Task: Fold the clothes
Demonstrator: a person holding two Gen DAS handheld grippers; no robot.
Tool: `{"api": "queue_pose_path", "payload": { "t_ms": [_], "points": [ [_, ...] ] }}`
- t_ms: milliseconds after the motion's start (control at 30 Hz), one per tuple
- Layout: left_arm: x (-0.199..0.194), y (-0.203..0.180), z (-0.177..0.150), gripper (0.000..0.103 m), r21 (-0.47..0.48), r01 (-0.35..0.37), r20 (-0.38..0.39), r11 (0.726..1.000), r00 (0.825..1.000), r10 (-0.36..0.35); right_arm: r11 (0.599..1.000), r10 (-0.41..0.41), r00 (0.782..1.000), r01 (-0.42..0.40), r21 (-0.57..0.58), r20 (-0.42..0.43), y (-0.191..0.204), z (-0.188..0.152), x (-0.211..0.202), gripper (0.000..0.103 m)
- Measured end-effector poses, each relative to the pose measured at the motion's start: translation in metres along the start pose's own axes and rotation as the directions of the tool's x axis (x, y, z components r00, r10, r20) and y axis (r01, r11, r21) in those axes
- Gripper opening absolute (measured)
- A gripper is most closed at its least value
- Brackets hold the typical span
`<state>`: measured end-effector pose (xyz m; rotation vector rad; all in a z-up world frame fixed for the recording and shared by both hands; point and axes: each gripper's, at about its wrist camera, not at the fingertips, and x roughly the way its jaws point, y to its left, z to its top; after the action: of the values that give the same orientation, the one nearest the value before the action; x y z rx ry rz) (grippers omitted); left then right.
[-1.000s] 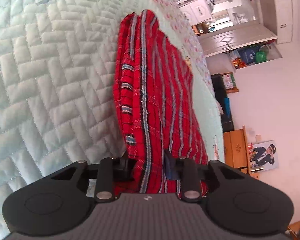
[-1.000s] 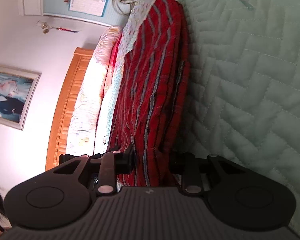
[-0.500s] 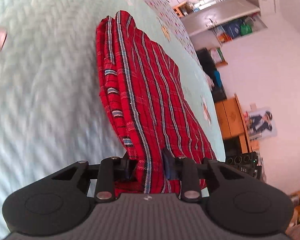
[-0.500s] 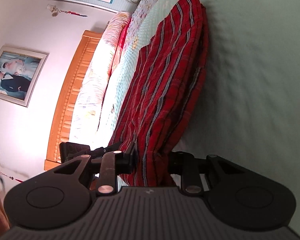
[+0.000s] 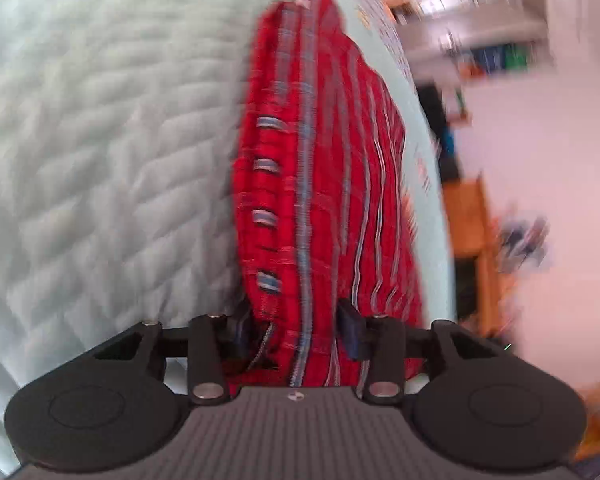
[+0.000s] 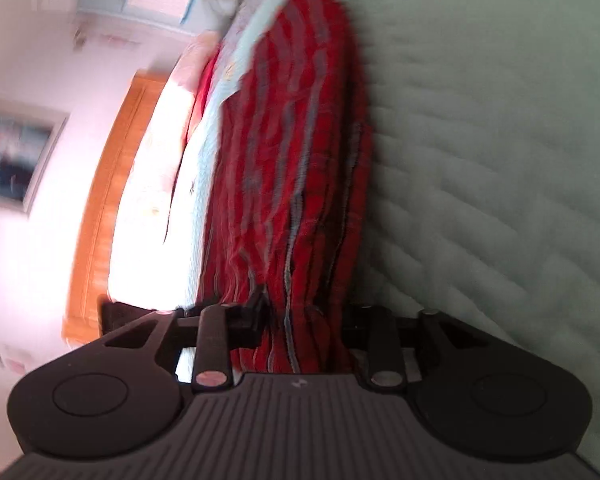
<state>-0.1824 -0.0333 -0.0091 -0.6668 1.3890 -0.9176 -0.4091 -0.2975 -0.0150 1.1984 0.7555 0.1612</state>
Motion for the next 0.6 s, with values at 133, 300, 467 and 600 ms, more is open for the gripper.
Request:
{"api": "queue_pose_path", "payload": {
  "t_ms": [133, 300, 467, 600],
  "points": [
    [-0.029, -0.001, -0.014, 0.058, -0.028, -0.053, 0.123, 0.998, 0.991, 0.056, 1.0, -0.018, 0.997, 0.016, 0.022, 0.08, 0.01, -0.006, -0.013, 0.044],
    [-0.065, -0.042, -0.021, 0.061, 0.073, -0.17, 0.347, 0.983, 0.928, 0.135, 0.993, -0.083, 0.966, 0.102, -0.065, 0.246, 0.043, -0.007, -0.045, 0.047],
    [-0.016, -0.1, 0.014, 0.068, 0.265, -0.153, 0.339, 0.952, 0.939, 0.056, 0.988, 0.108, 0.96, -0.074, -0.136, 0.257, 0.067, 0.029, -0.014, 0.047],
    [0.024, -0.105, 0.036, 0.066, 0.232, -0.244, 0.406, 0.942, 0.904, 0.134, 0.986, 0.148, 0.952, -0.122, -0.112, 0.267, 0.06, 0.05, 0.021, 0.047]
  ]
}}
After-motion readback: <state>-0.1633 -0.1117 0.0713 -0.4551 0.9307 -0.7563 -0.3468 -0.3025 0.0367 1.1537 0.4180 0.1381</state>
